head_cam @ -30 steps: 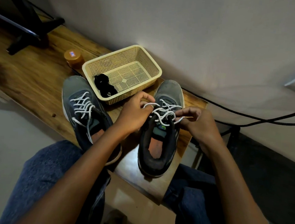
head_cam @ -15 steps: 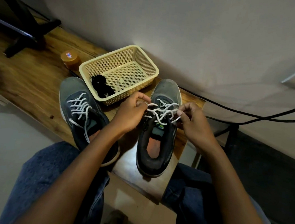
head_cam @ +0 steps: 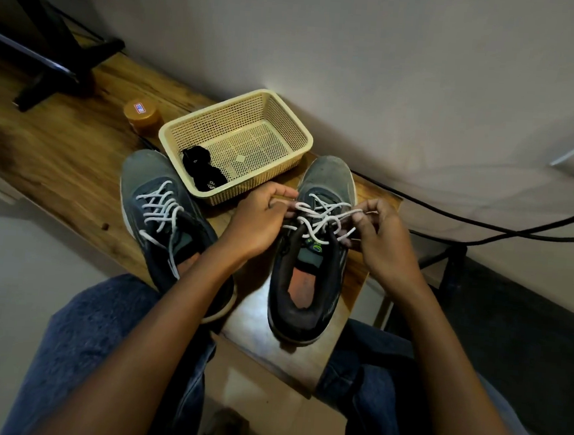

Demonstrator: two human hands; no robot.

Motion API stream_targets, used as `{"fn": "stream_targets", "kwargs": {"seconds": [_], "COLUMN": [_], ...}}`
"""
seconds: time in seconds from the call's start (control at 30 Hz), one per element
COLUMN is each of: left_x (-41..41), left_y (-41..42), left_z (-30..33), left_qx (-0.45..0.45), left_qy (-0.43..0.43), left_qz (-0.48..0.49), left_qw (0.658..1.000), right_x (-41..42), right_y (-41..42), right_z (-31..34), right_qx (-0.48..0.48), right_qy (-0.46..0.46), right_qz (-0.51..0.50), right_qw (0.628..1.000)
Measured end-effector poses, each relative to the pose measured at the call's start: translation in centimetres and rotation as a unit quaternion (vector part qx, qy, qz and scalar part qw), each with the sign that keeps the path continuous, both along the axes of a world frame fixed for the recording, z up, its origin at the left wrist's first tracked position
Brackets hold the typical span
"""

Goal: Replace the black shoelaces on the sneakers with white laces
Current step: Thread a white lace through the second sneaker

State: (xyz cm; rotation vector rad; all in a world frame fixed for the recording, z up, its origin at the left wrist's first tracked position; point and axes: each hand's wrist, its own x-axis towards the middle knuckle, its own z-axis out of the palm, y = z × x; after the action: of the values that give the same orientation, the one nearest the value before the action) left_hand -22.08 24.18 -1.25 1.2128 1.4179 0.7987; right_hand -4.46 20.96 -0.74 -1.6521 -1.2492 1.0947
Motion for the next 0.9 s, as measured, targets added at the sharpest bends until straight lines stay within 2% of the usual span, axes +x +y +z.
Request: {"fn": "stream_targets", "kwargs": {"seconds": [0.1, 0.2, 0.27, 0.33, 0.47, 0.53, 0.73, 0.9], "left_x": [0.00, -0.08, -0.11, -0.01, 0.14, 0.12, -0.11, -0.23], "left_y": [-0.02, -0.17, -0.22, -0.27, -0.36, -0.34, -0.30, -0.26], "left_z": [0.08, 0.25, 0.35, 0.56, 0.81, 0.78, 0.44, 0.22], "left_qx": [0.005, 0.014, 0.017, 0.011, 0.004, 0.009, 0.023, 0.022], "left_qy": [0.008, 0.027, 0.034, 0.024, 0.012, 0.021, 0.029, 0.029], "left_qz": [-0.002, -0.006, -0.008, -0.006, -0.008, -0.012, -0.022, -0.033], "left_qw": [1.000, 1.000, 0.999, 1.000, 1.000, 1.000, 0.999, 0.999], "right_x": [0.18, -0.02, -0.16, -0.11, -0.06, 0.00, -0.05, -0.21], "right_y": [-0.22, -0.10, 0.00, 0.08, -0.28, -0.51, -0.17, -0.44], "right_z": [-0.05, -0.29, -0.48, -0.52, 0.16, 0.33, -0.17, 0.28], "right_qx": [0.015, 0.042, 0.050, 0.045, 0.012, 0.012, 0.027, 0.016], "right_qy": [-0.020, -0.082, -0.112, -0.100, 0.005, 0.000, -0.092, -0.033], "right_qz": [0.029, 0.069, 0.061, 0.025, -0.015, -0.001, 0.037, -0.005], "right_qw": [0.999, 0.993, 0.991, 0.994, 1.000, 1.000, 0.995, 0.999]}}
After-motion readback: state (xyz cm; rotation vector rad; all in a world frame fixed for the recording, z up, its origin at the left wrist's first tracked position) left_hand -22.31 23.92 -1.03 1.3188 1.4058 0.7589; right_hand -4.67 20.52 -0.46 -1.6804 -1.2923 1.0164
